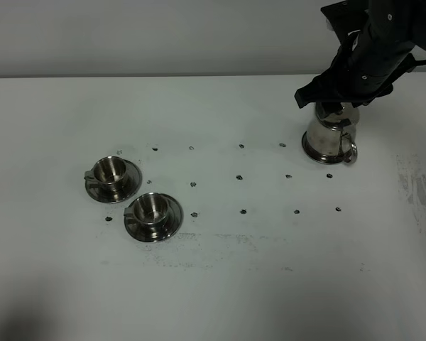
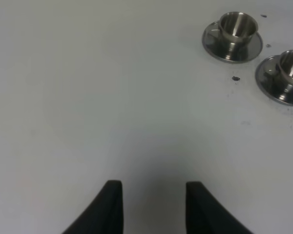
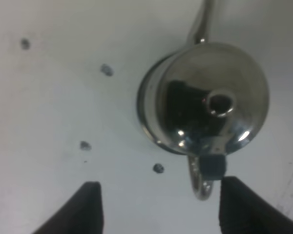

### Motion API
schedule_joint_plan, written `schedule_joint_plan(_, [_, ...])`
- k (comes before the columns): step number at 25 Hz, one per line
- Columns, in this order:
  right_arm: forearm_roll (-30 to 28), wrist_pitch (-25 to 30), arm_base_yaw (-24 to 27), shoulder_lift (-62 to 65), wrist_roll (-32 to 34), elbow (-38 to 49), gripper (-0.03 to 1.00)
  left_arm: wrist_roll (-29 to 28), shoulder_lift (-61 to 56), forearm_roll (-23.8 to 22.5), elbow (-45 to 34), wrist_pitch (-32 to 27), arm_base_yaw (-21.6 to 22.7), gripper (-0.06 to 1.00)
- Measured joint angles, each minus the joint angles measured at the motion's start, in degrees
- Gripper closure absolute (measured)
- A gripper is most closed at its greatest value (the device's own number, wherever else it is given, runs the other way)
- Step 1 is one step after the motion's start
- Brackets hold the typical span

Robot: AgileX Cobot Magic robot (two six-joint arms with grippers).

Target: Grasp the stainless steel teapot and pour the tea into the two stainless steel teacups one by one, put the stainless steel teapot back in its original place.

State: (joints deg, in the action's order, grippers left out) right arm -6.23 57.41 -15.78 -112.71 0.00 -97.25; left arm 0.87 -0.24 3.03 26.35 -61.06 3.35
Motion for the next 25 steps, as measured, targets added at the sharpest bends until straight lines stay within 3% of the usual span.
schedule_joint_plan(8, [-1.19,5.09,2.82,-6.01,0.00,-5.71,0.45,0.00,0.00,0.00,0.00,0.00,0.00,0.58])
schedule_joint_plan(25, [1.37,5.61,4.24,-10.11,-3.06,-5.74,0.45,-0.06,0.00,0.00,0.00,0.00,0.00,0.58])
